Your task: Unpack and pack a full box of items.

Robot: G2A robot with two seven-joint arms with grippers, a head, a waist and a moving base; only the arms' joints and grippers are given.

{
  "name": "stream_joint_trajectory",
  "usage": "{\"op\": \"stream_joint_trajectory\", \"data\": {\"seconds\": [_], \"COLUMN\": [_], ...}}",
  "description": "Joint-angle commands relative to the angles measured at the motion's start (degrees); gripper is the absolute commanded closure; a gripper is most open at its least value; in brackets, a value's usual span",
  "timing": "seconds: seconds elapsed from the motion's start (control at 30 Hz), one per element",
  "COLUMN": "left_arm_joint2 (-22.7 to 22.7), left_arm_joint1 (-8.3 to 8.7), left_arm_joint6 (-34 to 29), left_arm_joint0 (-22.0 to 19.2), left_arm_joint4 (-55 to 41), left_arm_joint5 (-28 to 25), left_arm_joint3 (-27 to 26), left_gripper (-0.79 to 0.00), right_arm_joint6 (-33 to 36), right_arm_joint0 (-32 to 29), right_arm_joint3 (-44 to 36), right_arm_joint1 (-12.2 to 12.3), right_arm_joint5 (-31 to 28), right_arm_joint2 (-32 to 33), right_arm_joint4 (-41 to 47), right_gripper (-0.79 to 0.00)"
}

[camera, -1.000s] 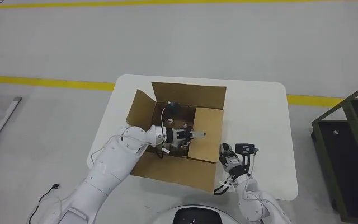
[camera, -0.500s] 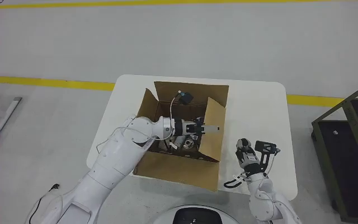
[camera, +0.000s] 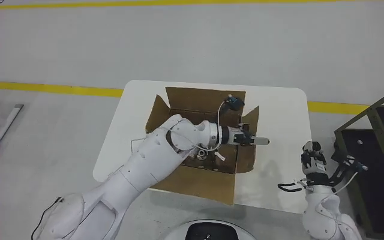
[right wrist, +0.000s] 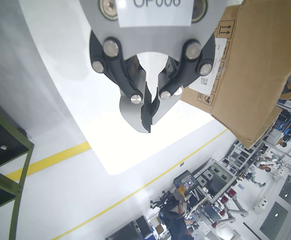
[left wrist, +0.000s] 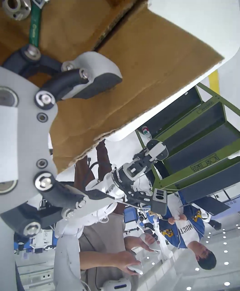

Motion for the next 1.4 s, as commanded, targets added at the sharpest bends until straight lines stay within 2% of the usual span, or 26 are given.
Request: {"op": "stream_joint_trajectory", "data": {"seconds": [0.0,0.17,0.33,0.5,0.57,0.6,0.7,0.8,0.9,1.03,1.17,1.27,1.37], "left_arm_joint2": [1.8,4.7,5.4,4.0,2.7,1.7,-1.7,-6.7,-12.1,-17.9,-22.5,-24.8,-26.9], "left_arm_joint1": [-1.09,-3.57,-5.23,-5.89,-5.56,-5.15,-3.11,-0.39,2.42,5.83,8.25,9.52,10.43], "left_arm_joint6": [0.7,2.5,2.5,1.5,2.4,3.0,1.9,-0.2,-3.8,-10.0,-15.5,-19.9,-23.2], "left_arm_joint0": [-1.1,-2.4,-2.7,-3.8,-4.6,-4.9,-5.7,-4.5,-1.0,5.2,12.2,16.0,18.8], "left_arm_joint4": [2.4,6.2,6.0,5.3,6.5,7.4,11.6,14.8,17.4,25.6,30.7,32.6,32.5], "left_arm_joint5": [-0.1,-0.3,-0.4,-1.1,-1.1,-1.8,-2.1,-0.7,2.0,6.9,9.5,9.3,9.7], "left_arm_joint3": [1.4,5.6,10.1,12.0,11.8,11.0,7.9,2.3,-5.0,-16.9,-27.1,-31.5,-33.7], "left_gripper": [-0.785,-0.785,-0.785,-0.785,-0.785,-0.785,-0.785,-0.785,-0.785,-0.785,-0.785,-0.785,-0.785], "right_arm_joint6": [-0.2,-0.4,0.3,1.0,1.7,2.1,4.6,7.3,9.8,13.1,14.5,15.5,16.7], "right_arm_joint0": [-0.3,-1.1,-1.3,-0.4,0.4,0.8,1.9,3.0,4.2,5.8,7.3,8.3,9.0], "right_arm_joint3": [-0.3,-1.0,-1.2,-1.7,-2.1,-2.4,-3.2,-3.7,-4.2,-4.5,-5.3,-5.6,-6.0], "right_arm_joint1": [0.0,-0.1,-0.2,-0.4,-0.6,-0.7,-0.7,-0.7,-0.7,-0.5,-0.5,-0.4,-0.2], "right_arm_joint5": [0.2,0.6,0.4,-0.2,-0.4,-0.6,-2.2,-3.1,-3.4,-3.8,-3.9,-4.3,-5.1], "right_arm_joint2": [0.8,2.7,3.5,2.6,2.2,2.2,2.5,2.5,2.5,2.2,1.5,0.8,0.0], "right_arm_joint4": [0.1,0.5,0.6,2.1,6.3,8.2,11.4,14.7,17.0,18.8,19.5,18.9,16.5], "right_gripper": [0.000,0.000,0.000,0.000,0.000,0.000,-0.185,-0.219,-0.314,-0.326,-0.360,-0.363,-0.388]}}
